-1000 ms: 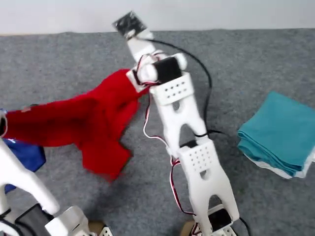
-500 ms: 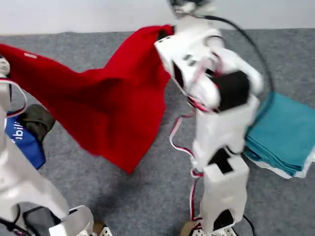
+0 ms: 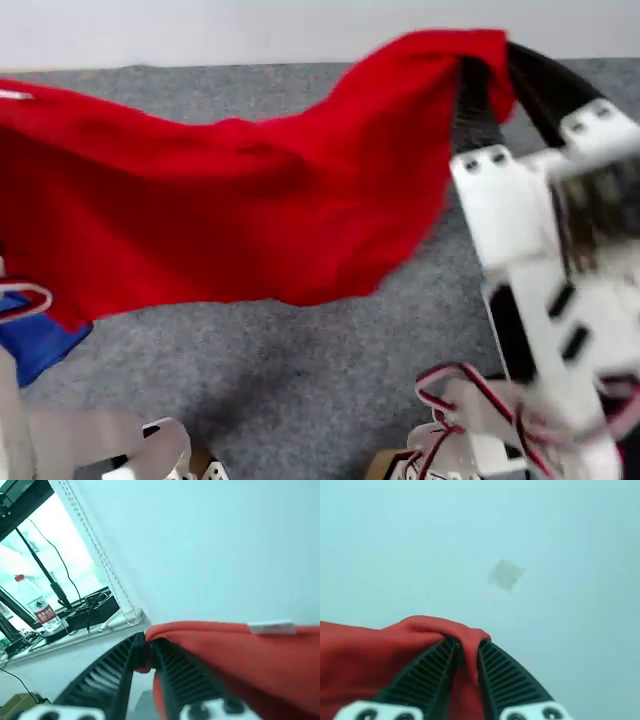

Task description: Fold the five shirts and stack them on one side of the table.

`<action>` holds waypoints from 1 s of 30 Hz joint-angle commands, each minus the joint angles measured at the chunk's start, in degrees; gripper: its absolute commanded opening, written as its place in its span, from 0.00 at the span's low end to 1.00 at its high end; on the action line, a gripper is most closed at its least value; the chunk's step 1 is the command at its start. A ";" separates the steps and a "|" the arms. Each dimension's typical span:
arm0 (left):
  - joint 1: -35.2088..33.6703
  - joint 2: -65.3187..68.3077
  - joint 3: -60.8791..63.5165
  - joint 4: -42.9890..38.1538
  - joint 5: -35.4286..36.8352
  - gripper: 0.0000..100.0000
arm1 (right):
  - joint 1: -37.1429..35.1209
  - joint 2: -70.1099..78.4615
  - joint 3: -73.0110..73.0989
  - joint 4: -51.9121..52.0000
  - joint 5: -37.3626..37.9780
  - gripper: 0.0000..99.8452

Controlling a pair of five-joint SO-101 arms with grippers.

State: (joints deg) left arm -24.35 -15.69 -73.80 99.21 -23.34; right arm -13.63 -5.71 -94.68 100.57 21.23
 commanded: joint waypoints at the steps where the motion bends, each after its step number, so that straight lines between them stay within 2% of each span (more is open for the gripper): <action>1: -0.09 -0.18 -1.45 1.41 -2.55 0.00 | 1.98 -4.26 -1.23 2.24 1.58 0.01; 5: 0.18 -4.48 0.92 1.41 -4.48 0.00 | 4.70 -10.24 3.43 2.33 1.85 0.01; 10: 0.18 -15.03 12.88 1.41 -7.47 0.00 | 5.41 -23.96 23.03 2.24 1.85 0.01; 17: 0.26 -36.92 44.18 1.41 -14.59 0.00 | 5.23 -41.27 49.05 2.15 1.85 0.01; 24: 0.26 -56.88 80.13 0.70 -25.05 0.00 | 5.05 -44.88 64.53 2.15 1.41 0.01; 27: 0.00 -60.40 94.02 -4.84 -26.46 0.00 | 3.74 -44.79 74.29 -0.84 1.41 0.01; 30: 0.18 -61.10 104.92 -15.12 -26.37 0.00 | 2.42 -45.32 86.33 -8.04 1.41 0.01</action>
State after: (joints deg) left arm -24.35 -76.18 20.70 93.14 -49.10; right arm -10.29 -50.81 -18.46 98.11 22.55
